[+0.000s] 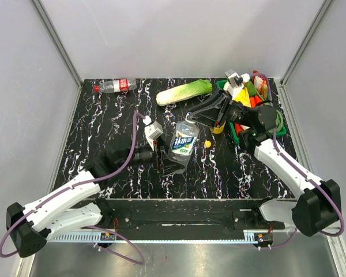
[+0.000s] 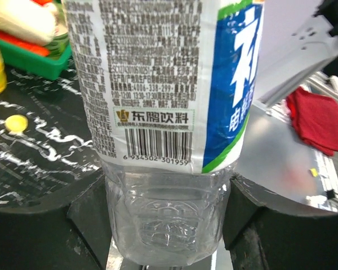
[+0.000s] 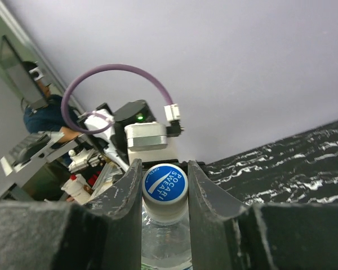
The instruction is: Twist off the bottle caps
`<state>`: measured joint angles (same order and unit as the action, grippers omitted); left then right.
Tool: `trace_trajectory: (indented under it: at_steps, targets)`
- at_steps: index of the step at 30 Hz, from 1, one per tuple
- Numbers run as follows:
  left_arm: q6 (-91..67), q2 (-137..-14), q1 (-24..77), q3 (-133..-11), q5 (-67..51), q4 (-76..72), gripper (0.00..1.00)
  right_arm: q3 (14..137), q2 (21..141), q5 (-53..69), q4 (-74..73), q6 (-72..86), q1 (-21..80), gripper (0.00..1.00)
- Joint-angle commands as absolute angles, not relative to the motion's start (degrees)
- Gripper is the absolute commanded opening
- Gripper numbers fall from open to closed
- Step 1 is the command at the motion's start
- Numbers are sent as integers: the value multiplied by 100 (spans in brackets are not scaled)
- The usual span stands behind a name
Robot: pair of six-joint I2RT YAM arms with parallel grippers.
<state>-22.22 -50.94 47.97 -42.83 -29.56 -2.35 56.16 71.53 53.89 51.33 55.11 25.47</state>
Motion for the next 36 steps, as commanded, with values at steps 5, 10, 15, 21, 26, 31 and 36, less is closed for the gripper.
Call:
trace_trajectory:
  at_steps: [5,10,15,21,26,31,36]
  targets:
    - [-2917,-5220,4781,-4271,-4850,-2503,11,5642,7453,6222,7960,7021,2610,0]
    - [-3111,-5502,4781,-4386,-5141,-2716,11,5704,7559,6267,8288,7260,2610,0]
    - [-2962,-5476,4764,-4421,-4940,-2436,11,5643,7453,6127,7929,7041,2610,7]
    - [-2707,-5309,4772,-4307,-4527,-1846,11,5406,7137,5661,7392,6540,2566,80]
    - [-2628,-5230,4755,-4254,-4412,-1618,11,5344,6970,5467,7084,6293,2558,100]
    - [-2365,-5142,4755,-4342,-4087,-1065,11,5256,6759,5169,6786,6109,2496,99]
    - [-2057,-5098,4764,-4517,-3596,-353,11,5194,6373,4624,5478,5389,2479,100]
